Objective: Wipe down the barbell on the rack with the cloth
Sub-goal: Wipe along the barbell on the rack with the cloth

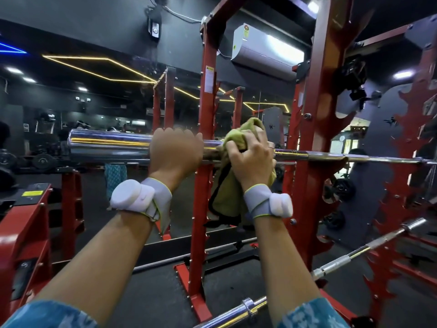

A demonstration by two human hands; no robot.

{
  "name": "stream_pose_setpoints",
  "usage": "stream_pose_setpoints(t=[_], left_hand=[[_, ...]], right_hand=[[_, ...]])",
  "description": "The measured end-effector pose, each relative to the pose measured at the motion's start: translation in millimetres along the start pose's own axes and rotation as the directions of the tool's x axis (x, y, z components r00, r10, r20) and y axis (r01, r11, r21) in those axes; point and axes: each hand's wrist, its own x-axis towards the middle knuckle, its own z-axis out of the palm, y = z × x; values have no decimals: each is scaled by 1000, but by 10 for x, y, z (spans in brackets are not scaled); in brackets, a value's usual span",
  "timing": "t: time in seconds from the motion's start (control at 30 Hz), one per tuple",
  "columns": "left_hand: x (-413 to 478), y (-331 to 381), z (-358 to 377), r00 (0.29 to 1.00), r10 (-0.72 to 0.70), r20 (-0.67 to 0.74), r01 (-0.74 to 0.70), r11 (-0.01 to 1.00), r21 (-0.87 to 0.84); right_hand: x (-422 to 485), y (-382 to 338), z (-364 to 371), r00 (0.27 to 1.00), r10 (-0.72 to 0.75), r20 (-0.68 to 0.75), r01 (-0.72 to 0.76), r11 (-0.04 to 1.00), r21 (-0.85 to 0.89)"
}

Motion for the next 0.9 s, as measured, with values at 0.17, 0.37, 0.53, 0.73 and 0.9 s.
stream_pose_setpoints(t=[0.17,0.37,0.53,0.73,0.9], left_hand=[[-4,7,-10,1000,-5,8,6,1000,-14],[-7,-3,7,1000,-6,-9,6,1000,5],[-8,3,17,1000,-6,-27,7,1000,13],[-15,10,17,999,-12,-34,13,1000,11],[-14,7,30,999,-2,-36,3,1000,13]], right_hand=[[112,108,-43,993,114,13,-115,993,32],[-145,-93,9,992,-119,33,117,992,51],[-101,-45,21,993,-119,20,118,991,70],[77,107,-33,993,122,-2,-121,986,114],[-140,-194,19,996,-82,41,80,996,46]])
